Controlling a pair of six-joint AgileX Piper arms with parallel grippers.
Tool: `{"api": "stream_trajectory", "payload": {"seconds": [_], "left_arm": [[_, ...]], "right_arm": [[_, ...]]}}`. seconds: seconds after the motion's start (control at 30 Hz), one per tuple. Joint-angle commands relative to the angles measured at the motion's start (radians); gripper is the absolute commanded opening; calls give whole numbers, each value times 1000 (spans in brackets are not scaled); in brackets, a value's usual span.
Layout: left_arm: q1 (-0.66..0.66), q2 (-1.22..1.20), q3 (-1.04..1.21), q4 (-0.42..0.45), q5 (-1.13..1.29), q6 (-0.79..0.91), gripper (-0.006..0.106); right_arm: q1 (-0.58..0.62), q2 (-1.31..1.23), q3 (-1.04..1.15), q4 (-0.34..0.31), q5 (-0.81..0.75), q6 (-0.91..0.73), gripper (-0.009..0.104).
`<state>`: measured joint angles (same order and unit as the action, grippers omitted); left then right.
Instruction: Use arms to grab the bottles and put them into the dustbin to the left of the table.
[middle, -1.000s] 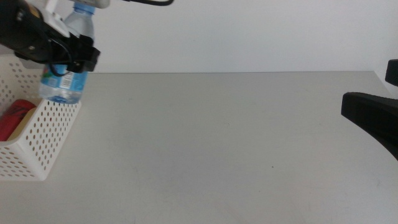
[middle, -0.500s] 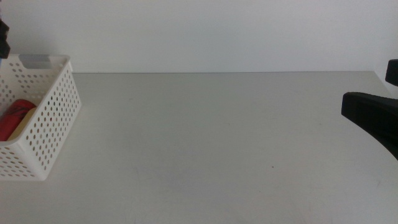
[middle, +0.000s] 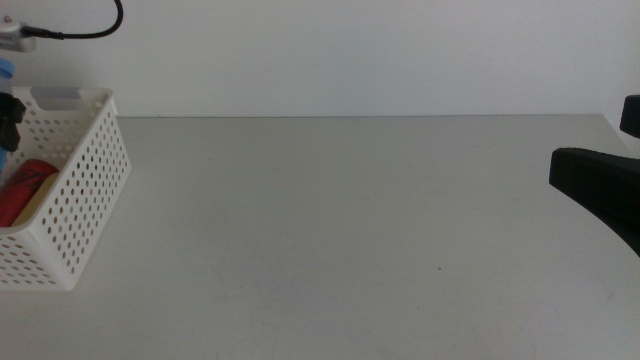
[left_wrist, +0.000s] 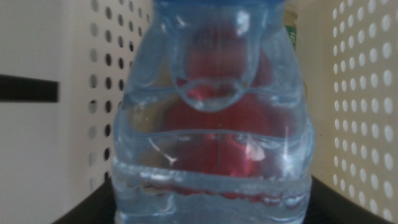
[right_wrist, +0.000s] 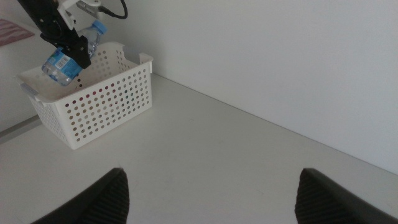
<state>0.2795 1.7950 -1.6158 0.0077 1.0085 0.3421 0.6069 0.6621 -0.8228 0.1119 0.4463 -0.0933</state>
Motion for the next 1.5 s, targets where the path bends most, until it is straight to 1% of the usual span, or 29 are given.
{"api": "stream_trajectory", "payload": {"seconds": [0.0,0.3,0.4,0.5,0.6,0.63,0.67,0.7,0.73,0.8,0.83,0.97,1.3,1.4,1.47], "left_arm": [[1,-27,-41,0,-74,-1,-2],[0,57,-39,-2,-75,-2,0],[1,73,-39,-8,-75,-2,6],[0,93,-38,-21,-75,0,16],[0,100,-39,-21,-76,1,32],[0,100,-39,-21,-79,1,39],[0,100,-39,-21,-86,1,54],[0,100,-39,-21,-89,1,62],[0,100,-39,-23,-93,1,75],[0,100,-39,-34,-93,1,89],[0,100,-39,-39,-93,1,94],[-7,94,-43,-68,-92,3,94],[-91,-30,-44,9,-98,-24,94],[-129,-74,-44,14,-92,-27,94],[-147,-108,-44,4,-118,-58,94]], "right_arm": [[3,2,-26,-2,-70,-11,82],[3,2,-26,-2,-70,-11,82],[3,2,-26,-2,-70,-11,82],[3,2,-26,-2,-70,-11,82],[3,2,-26,-2,-70,-11,82],[3,2,-26,-2,-70,-11,82],[3,2,-26,-2,-70,-11,82],[3,2,-26,-2,-70,-11,82],[3,2,-26,-2,-70,-11,82],[3,2,-26,-2,-70,-11,82],[3,2,-26,-2,-70,-11,82],[3,2,-26,-2,-70,-11,82],[3,2,-26,-2,-70,-11,82],[3,2,-26,-2,-70,-11,82],[3,2,-26,-2,-70,-11,82]]}}
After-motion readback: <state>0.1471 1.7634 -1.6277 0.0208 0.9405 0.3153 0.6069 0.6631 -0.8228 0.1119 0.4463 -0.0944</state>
